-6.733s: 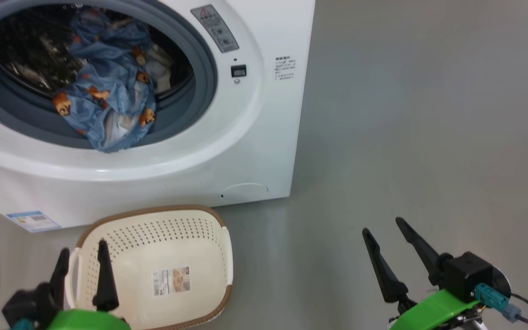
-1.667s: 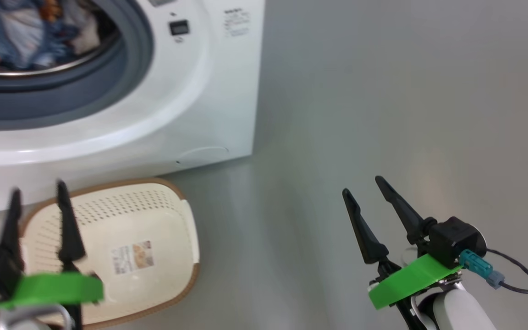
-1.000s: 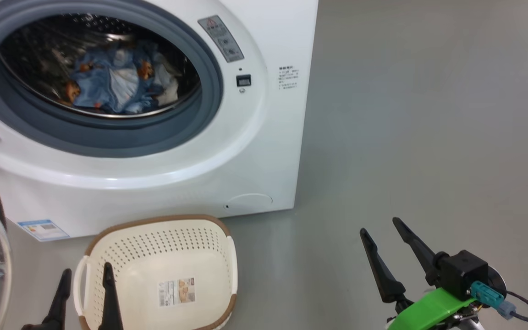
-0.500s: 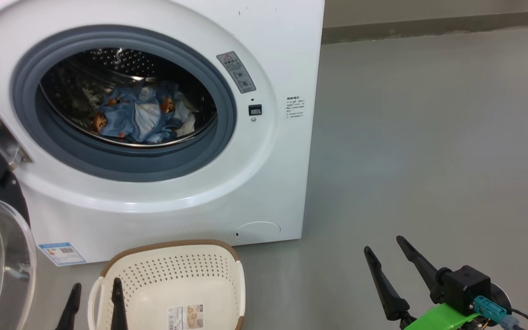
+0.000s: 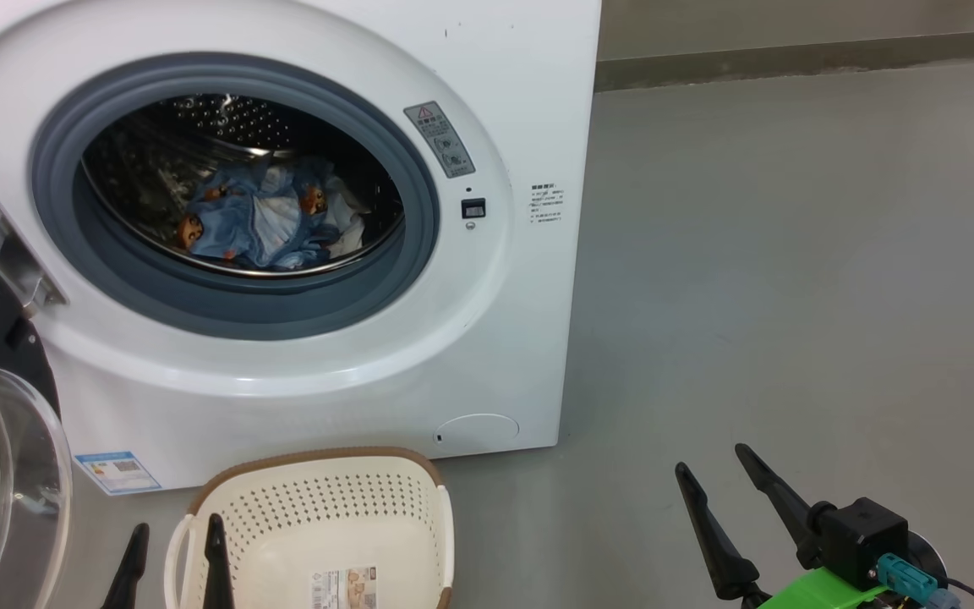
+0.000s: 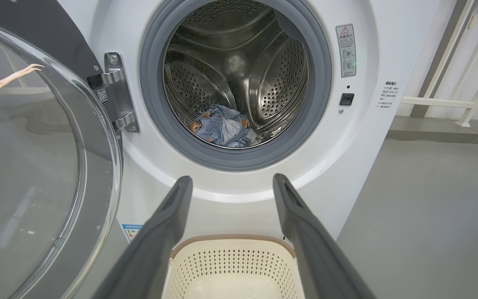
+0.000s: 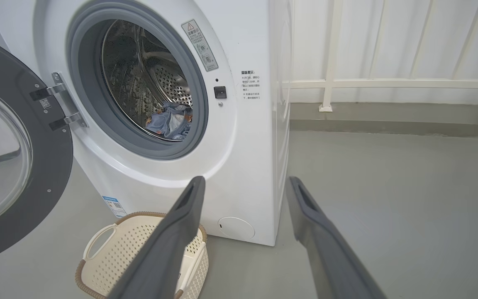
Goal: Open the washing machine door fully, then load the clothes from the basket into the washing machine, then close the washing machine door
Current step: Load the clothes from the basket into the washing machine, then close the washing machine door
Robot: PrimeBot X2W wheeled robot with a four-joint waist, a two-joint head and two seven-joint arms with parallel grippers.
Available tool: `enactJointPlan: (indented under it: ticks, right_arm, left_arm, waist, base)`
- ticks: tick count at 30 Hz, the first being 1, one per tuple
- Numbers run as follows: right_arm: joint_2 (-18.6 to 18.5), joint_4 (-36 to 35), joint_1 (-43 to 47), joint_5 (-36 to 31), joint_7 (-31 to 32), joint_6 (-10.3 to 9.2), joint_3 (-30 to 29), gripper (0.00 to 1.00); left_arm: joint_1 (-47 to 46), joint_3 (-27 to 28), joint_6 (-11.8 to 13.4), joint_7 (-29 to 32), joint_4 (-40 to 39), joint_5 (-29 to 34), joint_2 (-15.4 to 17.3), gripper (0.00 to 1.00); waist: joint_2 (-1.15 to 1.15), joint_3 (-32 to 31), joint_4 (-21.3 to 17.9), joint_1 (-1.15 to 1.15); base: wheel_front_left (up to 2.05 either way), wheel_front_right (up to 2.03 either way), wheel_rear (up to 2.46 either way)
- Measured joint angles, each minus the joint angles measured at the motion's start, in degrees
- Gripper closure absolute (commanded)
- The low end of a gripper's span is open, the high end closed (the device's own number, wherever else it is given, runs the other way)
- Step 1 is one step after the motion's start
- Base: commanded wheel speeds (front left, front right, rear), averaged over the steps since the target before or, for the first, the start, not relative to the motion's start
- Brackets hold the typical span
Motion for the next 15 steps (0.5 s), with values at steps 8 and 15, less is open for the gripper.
enactJointPlan:
  ticks: [8, 15]
  right_arm:
    - [0.0, 0.0, 0.0, 0.0, 0.0, 0.00, 0.0, 0.00]
    - [0.0, 0.0, 0.0, 0.0, 0.0, 0.00, -0.1, 0.00]
  left_arm:
    - [0.0, -0.1, 0.1, 0.0, 0.0, 0.0, 0.0, 0.00]
    - [0.0, -0.2, 0.1, 0.0, 0.0, 0.0, 0.0, 0.00]
  waist:
    - [0.00, 0.0, -0.1, 0.00]
    - [0.00, 0.0, 0.2, 0.00]
  base:
    - [0.00, 0.00, 0.00]
    - [0.00, 0.00, 0.00]
